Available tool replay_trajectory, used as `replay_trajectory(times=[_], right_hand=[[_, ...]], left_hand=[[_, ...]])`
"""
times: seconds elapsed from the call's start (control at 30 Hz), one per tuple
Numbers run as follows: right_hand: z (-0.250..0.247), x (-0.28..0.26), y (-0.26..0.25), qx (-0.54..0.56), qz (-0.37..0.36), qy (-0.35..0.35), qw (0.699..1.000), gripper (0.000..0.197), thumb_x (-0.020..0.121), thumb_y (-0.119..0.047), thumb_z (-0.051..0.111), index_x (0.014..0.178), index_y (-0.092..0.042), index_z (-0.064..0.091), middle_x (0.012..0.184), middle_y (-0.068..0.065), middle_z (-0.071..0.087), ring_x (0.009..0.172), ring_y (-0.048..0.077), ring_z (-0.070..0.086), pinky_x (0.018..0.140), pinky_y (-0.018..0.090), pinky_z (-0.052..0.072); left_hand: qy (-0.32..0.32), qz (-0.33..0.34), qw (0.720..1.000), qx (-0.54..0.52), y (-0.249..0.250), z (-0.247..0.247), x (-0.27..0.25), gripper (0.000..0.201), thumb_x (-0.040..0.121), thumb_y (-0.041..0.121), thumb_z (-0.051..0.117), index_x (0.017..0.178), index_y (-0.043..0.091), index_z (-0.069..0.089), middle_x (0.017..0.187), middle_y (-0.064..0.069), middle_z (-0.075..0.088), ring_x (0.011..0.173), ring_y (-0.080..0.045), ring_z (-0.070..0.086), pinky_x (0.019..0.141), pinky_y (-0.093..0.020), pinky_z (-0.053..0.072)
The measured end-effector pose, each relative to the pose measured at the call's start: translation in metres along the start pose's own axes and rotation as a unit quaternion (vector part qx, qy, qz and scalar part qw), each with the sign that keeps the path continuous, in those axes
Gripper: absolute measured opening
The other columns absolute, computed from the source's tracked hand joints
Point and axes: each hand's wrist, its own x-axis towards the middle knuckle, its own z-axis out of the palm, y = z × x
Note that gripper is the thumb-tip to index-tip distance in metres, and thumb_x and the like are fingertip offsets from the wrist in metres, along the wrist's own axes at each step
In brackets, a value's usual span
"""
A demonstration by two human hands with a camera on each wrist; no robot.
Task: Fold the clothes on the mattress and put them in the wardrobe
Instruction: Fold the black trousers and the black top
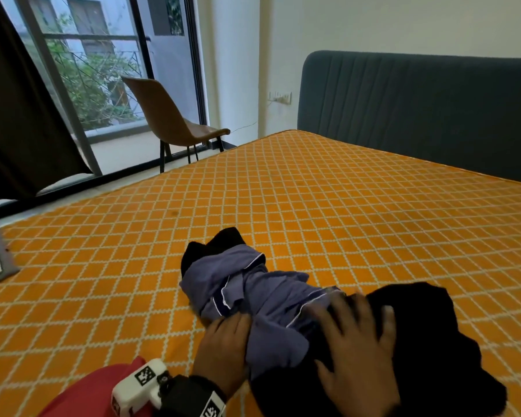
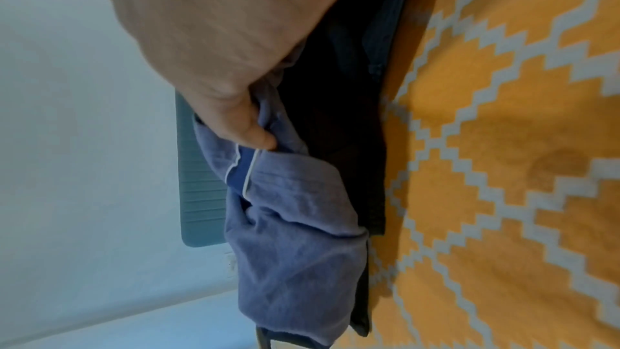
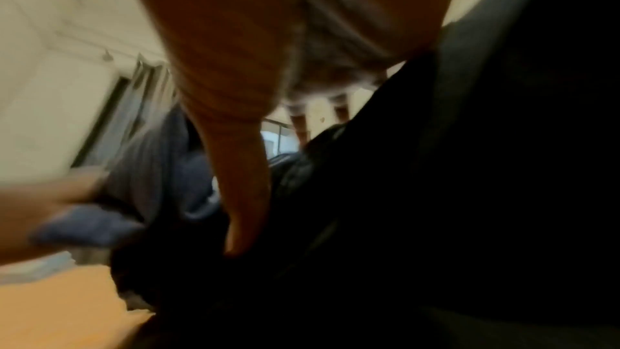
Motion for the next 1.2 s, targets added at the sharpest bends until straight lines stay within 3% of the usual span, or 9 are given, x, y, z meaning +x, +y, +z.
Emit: replay_trajectory(times=[0.07,0.17,0.3,0.43,0.6,0.67,0.83,1.1,1.2], right_hand=[[-0.006,-0.003,0.015,-0.085,0.128,-0.044,0.987,0.113,0.032,-0.048,0.085,0.134,-0.018,0.049,0.124,0.013,0.059,0.119,0.038,0.052,0.108,0.050,0.017],[-0.023,0.006,0.019,-0.123,0.226,-0.125,0.958,0.066,0.076,-0.048,0.062,0.131,-0.028,0.035,0.112,-0.007,0.059,0.110,0.020,0.055,0.084,0.040,0.030],[-0.051,0.017,0.004,0.138,0.256,-0.015,0.957,0.029,0.082,-0.030,0.063,0.104,-0.032,0.044,0.081,-0.006,0.060,0.094,0.030,0.064,0.074,0.039,0.043],[-0.104,0.051,0.004,0.573,0.240,0.098,0.777,0.020,0.088,-0.014,0.067,0.107,-0.009,0.064,0.100,0.014,0.071,0.094,0.036,0.067,0.080,0.046,0.054],[-0.162,0.095,-0.036,0.767,0.244,-0.005,0.594,0.046,0.099,-0.039,0.042,0.119,-0.008,0.068,0.117,0.017,0.068,0.110,0.033,0.063,0.091,0.043,0.048],[-0.170,0.105,-0.063,0.774,0.218,-0.024,0.594,0.046,0.101,-0.037,0.038,0.116,-0.005,0.067,0.113,0.018,0.070,0.109,0.033,0.064,0.090,0.042,0.049],[-0.172,0.124,-0.118,0.786,0.158,-0.004,0.598,0.041,0.099,-0.031,0.042,0.124,-0.005,0.062,0.120,0.016,0.067,0.114,0.032,0.062,0.100,0.045,0.046],[-0.228,0.167,-0.175,0.710,0.039,0.085,0.698,0.007,0.097,-0.009,0.053,0.101,-0.013,0.058,0.086,0.006,0.069,0.077,0.016,0.068,0.057,0.025,0.055],[-0.240,0.185,-0.216,0.677,0.017,0.079,0.732,0.018,0.094,-0.015,0.057,0.109,-0.005,0.059,0.105,0.015,0.067,0.094,0.025,0.067,0.080,0.037,0.059]], left_hand=[[0.027,-0.050,0.998,-0.012,-0.002,-0.011,0.002,0.032,0.072,0.031,0.047,0.102,0.019,0.047,0.082,-0.001,0.065,0.068,-0.019,0.064,0.072,-0.023,0.039],[0.057,-0.061,0.996,-0.016,0.000,-0.016,0.000,0.041,0.079,0.028,0.048,0.119,0.018,0.047,0.114,-0.010,0.056,0.100,-0.030,0.057,0.086,-0.041,0.045],[0.034,-0.045,0.993,-0.107,0.022,-0.045,0.008,0.064,0.084,0.016,0.052,0.142,0.029,0.029,0.120,-0.009,0.050,0.089,-0.035,0.058,0.066,-0.030,0.042],[0.094,-0.135,0.945,-0.283,0.029,-0.076,0.044,0.068,0.097,0.012,0.054,0.139,0.050,0.016,0.090,0.006,0.066,0.059,-0.008,0.058,0.046,-0.023,0.033],[-0.030,-0.053,0.907,-0.417,0.057,-0.121,0.056,0.092,0.079,0.070,0.059,0.150,0.050,0.004,0.151,0.034,0.024,0.136,0.003,0.037,0.107,-0.028,0.041],[-0.057,-0.040,0.912,-0.403,0.064,-0.128,0.055,0.100,0.075,0.067,0.068,0.153,0.041,0.011,0.144,0.036,0.035,0.130,0.012,0.039,0.106,-0.022,0.041],[0.121,-0.154,0.926,-0.324,0.027,-0.180,0.053,0.026,0.096,0.021,0.060,0.119,0.034,0.056,0.078,0.019,0.069,0.072,0.005,0.063,0.062,-0.019,0.048],[0.351,-0.151,0.901,-0.208,-0.019,-0.365,0.055,0.020,0.089,0.026,0.056,0.109,0.025,0.060,0.093,0.016,0.061,0.091,-0.003,0.056,0.071,-0.003,0.037],[0.201,-0.130,0.937,-0.253,-0.018,-0.426,0.055,0.040,0.078,0.050,0.075,0.110,0.049,0.050,0.110,0.023,0.060,0.107,-0.005,0.060,0.088,-0.020,0.044]])
